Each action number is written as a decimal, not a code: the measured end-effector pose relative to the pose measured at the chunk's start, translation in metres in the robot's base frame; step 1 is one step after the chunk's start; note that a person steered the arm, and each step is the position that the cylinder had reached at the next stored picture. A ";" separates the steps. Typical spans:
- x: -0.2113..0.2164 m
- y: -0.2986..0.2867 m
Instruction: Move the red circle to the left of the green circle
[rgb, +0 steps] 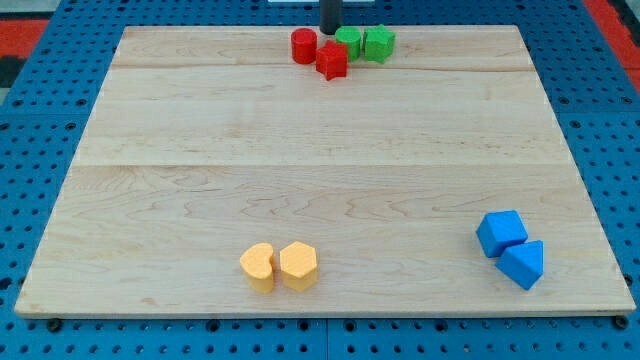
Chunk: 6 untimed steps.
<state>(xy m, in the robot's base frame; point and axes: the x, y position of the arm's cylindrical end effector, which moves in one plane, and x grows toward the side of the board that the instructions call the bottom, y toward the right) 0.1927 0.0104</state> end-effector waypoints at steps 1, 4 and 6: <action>0.000 0.003; 0.079 -0.195; 0.279 -0.206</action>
